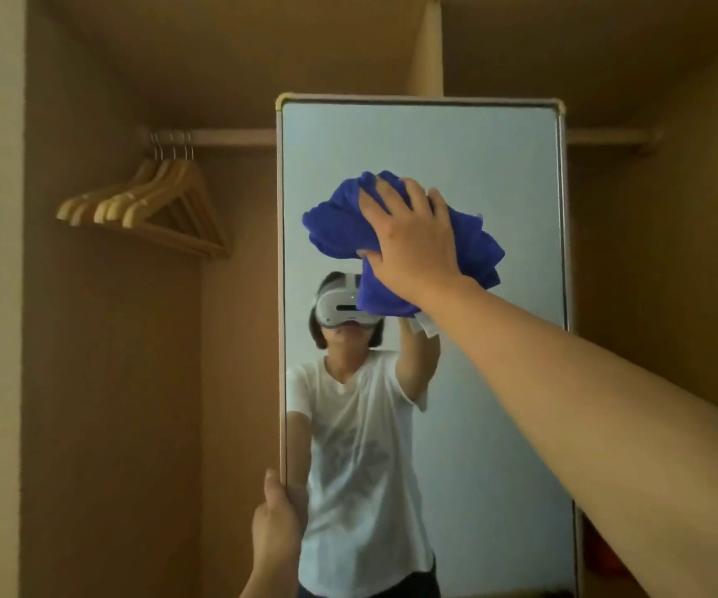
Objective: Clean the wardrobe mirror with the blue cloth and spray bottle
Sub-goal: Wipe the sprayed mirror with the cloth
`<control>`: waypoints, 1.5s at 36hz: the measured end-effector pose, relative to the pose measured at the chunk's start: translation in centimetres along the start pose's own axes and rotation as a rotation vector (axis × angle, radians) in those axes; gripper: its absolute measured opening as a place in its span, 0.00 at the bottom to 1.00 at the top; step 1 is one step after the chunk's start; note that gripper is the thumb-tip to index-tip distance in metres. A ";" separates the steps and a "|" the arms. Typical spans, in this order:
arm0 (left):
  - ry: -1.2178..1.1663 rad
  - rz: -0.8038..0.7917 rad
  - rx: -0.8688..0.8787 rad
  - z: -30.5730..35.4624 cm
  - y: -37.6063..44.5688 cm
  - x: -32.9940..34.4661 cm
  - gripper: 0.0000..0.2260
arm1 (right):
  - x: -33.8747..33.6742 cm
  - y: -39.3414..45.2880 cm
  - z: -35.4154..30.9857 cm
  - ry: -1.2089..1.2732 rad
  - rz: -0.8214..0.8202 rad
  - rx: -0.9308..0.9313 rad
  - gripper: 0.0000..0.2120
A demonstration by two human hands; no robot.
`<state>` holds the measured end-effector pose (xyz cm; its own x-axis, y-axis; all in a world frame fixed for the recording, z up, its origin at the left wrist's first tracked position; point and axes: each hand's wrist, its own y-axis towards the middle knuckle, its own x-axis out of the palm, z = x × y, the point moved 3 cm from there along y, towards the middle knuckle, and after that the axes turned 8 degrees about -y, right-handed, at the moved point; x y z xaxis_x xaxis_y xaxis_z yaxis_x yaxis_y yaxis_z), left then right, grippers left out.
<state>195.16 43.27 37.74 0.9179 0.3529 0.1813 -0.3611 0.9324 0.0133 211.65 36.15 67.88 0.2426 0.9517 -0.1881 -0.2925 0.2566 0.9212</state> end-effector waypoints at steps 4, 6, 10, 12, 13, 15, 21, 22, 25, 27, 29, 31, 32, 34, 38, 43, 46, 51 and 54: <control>-0.042 0.021 -0.037 -0.2 -0.2 0.2 0.30 | -0.3 2.3 3.6 -0.010 0.019 0.151 0.32; -0.042 0.044 -0.015 -0.2 0.1 0.4 0.28 | -0.4 2.8 5.4 0.000 0.038 0.233 0.31; -0.117 0.079 -0.033 0.1 0.1 0.7 0.25 | 0.0 2.7 8.7 0.027 0.063 0.431 0.31; -0.136 0.081 -0.044 0.1 0.2 0.7 0.25 | 0.3 2.1 10.3 0.057 0.067 0.554 0.32; -0.128 0.090 -0.043 -0.1 0.4 0.6 0.26 | 0.4 1.5 11.0 0.083 0.068 0.620 0.32; -0.109 0.088 -0.039 -0.5 0.2 0.4 0.26 | 0.7 0.1 11.9 0.132 0.068 0.715 0.32; -0.087 0.029 0.001 -1.6 -0.6 0.0 0.19 | 2.2 -6.6 8.0 0.093 0.055 0.437 0.30; -0.078 0.021 -0.003 -1.6 -0.8 -0.1 0.19 | 2.5 -8.2 6.7 0.100 0.053 0.377 0.30; -0.082 0.008 -0.017 -1.6 -1.0 0.0 0.19 | 3.6 -13.8 2.8 0.131 0.058 0.225 0.29; -0.095 0.005 -0.006 -1.4 -1.2 0.2 0.21 | 4.4 -17.9 0.5 0.164 0.077 0.129 0.29; -0.109 0.014 0.007 -1.4 -1.0 0.4 0.20 | 5.3 -21.8 -1.5 0.163 0.066 0.037 0.30; -0.126 0.019 0.007 -1.4 -0.6 0.7 0.18 | 6.3 -25.4 -3.3 0.142 0.031 -0.054 0.33; -0.133 0.019 0.007 -1.5 -0.4 0.8 0.18 | 6.8 -27.0 -4.2 0.136 0.021 -0.100 0.33; -0.142 0.029 0.000 -1.7 0.3 1.1 0.23 | 7.6 -29.9 -5.8 0.149 -0.003 -0.183 0.32; -0.119 0.063 -0.027 -2.1 1.3 1.4 0.27 | 9.0 -34.3 -8.4 0.179 -0.084 -0.329 0.32; -0.092 0.064 -0.005 -3.5 1.6 1.0 0.28 | 10.6 -38.8 -11.2 0.171 -0.209 -0.469 0.29; -0.014 0.041 -0.040 -8.7 1.2 -0.4 0.31 | 11.1 -41.3 -12.6 0.178 -0.197 -0.527 0.23; -0.033 0.045 -0.160 -16.6 0.1 -1.7 0.33 | 12.0 -45.3 -14.9 0.183 -0.207 -0.645 0.19; -0.058 0.080 -0.174 -18.2 0.5 -1.7 0.32 | 12.7 -48.0 -16.5 0.134 -0.277 -0.705 0.20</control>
<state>196.44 44.56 19.51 0.8745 0.4265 0.2310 -0.3945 0.9025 -0.1728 213.52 38.67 15.69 0.2921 0.8378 -0.4612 -0.7687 0.4926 0.4079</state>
